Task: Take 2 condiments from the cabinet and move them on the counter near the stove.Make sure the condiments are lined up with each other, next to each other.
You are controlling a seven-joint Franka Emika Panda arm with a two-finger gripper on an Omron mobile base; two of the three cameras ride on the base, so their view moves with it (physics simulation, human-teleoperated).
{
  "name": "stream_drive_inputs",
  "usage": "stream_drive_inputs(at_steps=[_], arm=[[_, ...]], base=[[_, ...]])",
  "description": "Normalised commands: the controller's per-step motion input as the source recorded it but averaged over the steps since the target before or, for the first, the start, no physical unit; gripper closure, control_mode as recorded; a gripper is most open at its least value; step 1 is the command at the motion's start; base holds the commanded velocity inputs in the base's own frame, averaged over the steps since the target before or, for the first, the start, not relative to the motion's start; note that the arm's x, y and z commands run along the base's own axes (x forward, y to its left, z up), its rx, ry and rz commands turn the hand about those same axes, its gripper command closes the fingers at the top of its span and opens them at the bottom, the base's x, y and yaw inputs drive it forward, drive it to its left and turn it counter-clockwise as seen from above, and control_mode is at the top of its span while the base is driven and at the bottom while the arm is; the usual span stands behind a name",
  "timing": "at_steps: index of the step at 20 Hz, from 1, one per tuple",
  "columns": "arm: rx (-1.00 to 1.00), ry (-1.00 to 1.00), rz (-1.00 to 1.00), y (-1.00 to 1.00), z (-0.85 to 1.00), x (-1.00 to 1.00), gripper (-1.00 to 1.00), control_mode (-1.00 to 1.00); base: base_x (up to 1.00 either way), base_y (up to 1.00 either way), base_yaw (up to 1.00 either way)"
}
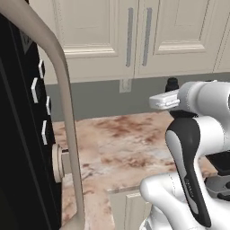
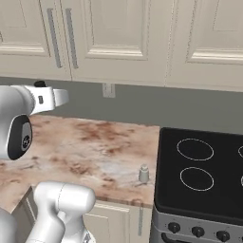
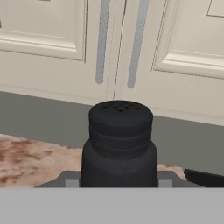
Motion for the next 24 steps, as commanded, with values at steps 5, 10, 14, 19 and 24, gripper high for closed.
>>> stream_drive_inputs(at_steps=[5,10,14,19,24], arm=[[0.00,0.00,0.00,0.00,0.00,0.00,1.00,1.00],[-0.01,0.02,0.02,-0.18,-0.12,0.01,1.00,-1.00],[-0.01,0.02,0.04,-0.77,-0.38,0.00,1.00,-1.00],[0.00,0.00,0.05,-0.91,-0.50,0.00,1.00,-1.00],[0.00,0.00,0.03,-0.74,-0.54,0.00,1.00,-1.00]], base=[[0.00,0.00,0.00],[0.09,-0.06,0.01],[0.00,0.00,0.00],[0.00,0.00,0.00],[0.00,0.00,0.00]])
